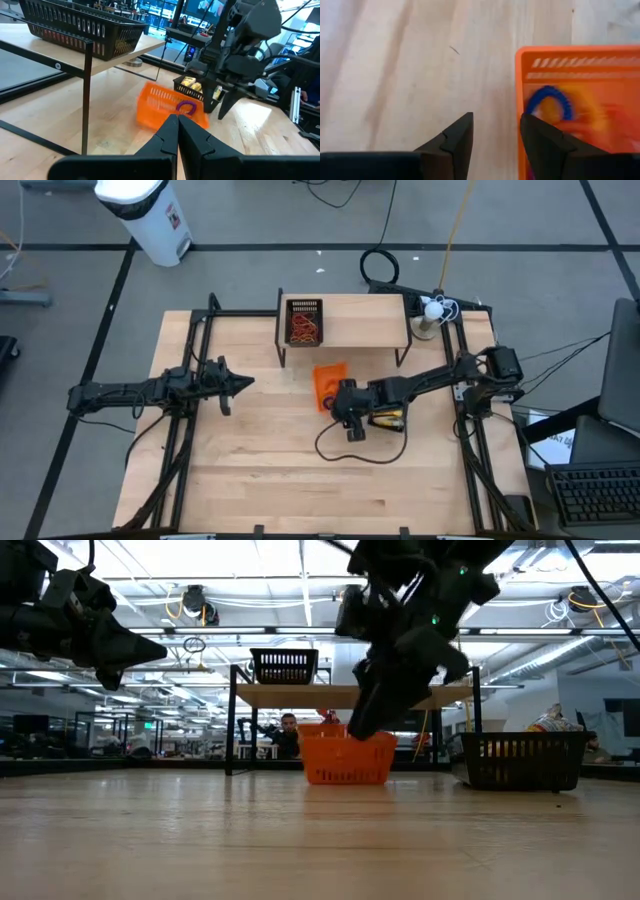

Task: Pick & Place Office Desk Supplies
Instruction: Put the orange bin on the shelf

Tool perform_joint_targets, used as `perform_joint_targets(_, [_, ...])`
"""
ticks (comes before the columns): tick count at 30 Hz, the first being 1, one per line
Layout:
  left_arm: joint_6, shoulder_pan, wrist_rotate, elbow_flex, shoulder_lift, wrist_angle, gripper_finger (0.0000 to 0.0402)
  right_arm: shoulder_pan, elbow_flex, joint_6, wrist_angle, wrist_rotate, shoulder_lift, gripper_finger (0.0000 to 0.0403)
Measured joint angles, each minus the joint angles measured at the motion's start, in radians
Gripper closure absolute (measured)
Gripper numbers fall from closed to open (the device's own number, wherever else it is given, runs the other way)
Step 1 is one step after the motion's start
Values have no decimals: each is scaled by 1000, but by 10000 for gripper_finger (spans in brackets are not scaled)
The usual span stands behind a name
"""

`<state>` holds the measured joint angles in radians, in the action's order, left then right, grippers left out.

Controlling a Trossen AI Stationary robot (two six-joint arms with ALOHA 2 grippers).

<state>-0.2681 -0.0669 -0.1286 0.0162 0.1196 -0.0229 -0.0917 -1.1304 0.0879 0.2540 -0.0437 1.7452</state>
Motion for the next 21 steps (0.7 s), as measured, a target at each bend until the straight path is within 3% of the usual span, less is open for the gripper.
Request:
perform_joint_targets(9, [-2, 0, 0, -1, 0, -1, 396, 20, 2, -19, -17, -8, 56, 258])
perform_joint_targets(21, [0, 0, 0, -1, 0, -1, 396, 11, 1, -24, -42, -37, -4, 256])
